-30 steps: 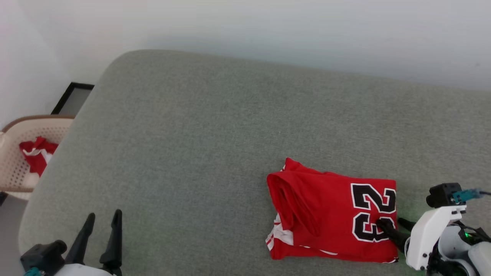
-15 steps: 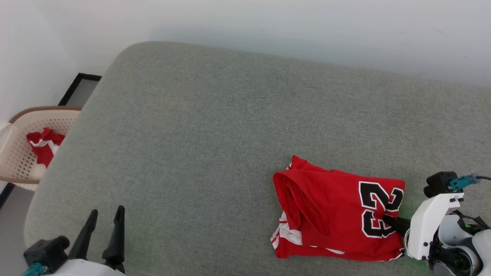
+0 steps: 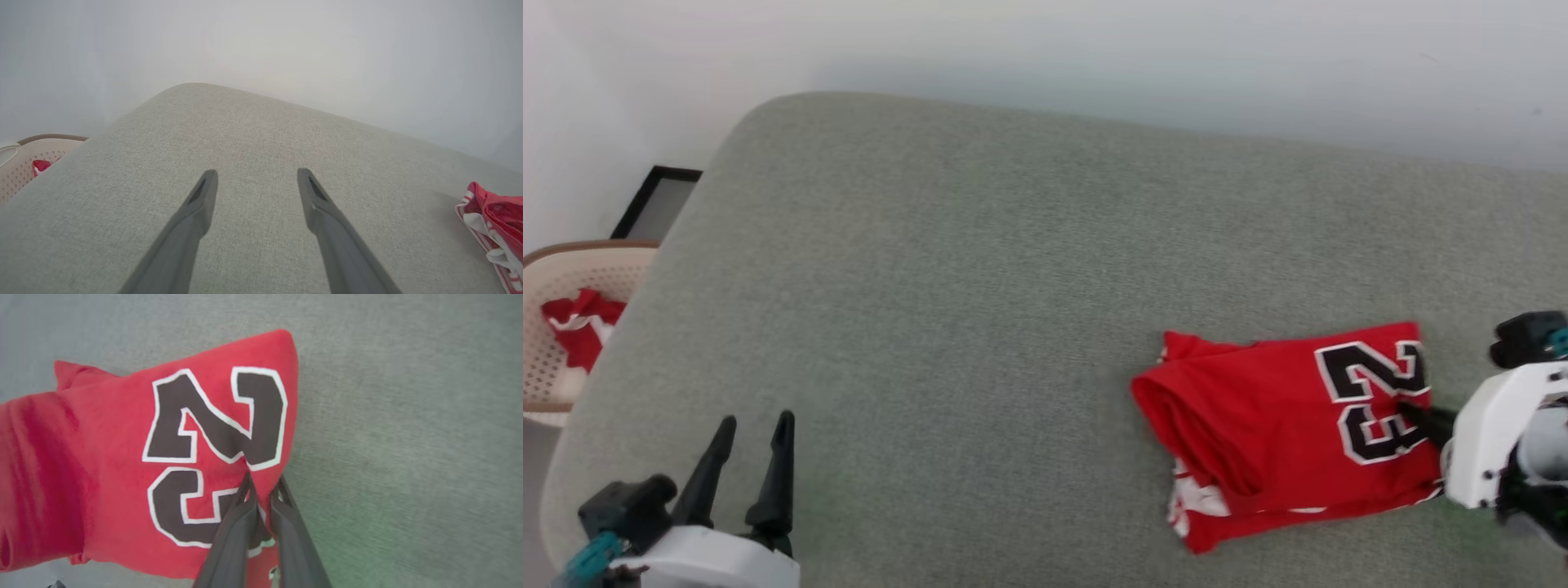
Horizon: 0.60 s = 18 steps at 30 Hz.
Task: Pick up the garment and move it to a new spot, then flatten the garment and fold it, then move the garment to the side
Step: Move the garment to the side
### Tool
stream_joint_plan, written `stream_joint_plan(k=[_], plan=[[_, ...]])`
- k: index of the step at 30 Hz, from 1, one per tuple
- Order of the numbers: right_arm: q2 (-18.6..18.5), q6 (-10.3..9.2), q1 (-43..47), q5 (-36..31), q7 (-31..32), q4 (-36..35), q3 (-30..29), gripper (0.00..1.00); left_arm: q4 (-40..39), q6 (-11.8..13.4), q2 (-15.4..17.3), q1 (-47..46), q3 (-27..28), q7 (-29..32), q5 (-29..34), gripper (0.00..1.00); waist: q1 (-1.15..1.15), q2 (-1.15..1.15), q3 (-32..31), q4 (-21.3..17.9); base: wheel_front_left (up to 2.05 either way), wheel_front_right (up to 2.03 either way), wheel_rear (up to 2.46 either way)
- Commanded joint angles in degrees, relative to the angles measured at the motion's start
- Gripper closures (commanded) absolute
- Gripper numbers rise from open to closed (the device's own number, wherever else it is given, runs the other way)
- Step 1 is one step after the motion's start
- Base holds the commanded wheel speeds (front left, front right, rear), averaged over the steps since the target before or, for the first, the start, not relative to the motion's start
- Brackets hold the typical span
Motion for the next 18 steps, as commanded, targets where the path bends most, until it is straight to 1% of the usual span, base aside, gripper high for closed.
stream_joint_plan(k=[1,9,14,18], plan=[[-0.7,-0.1,-0.6,-0.7,0.0,-0.3,-0.8,1.0,-0.2,-0.5,0.2,-1.0,-0.3,-0.2,0.6,0.0,0.0,0.0,0.4,-1.0,0.0,0.0,0.0],[-4.6,-0.1,-4.0,-3.9,0.1,-1.7,-3.5,1.0,-0.2,-0.4,0.6,-5.3,-3.0,-0.2,1.2,0.0,0.0,0.0,2.6,-6.1,0.0,0.0,0.0],[-6.6,-0.1,-7.4,-5.9,-0.7,-0.9,-3.3,1.0,-0.4,-0.4,1.4,-8.6,-5.1,-0.1,1.4,0.0,0.0,0.0,4.8,-10.4,0.0,0.0,0.0],[-7.2,-0.1,-10.7,-6.6,-2.1,0.5,-2.1,1.0,-0.1,-0.4,2.5,-11.7,-6.8,-0.1,1.2,0.0,0.0,0.0,6.7,-14.3,0.0,0.0,0.0]])
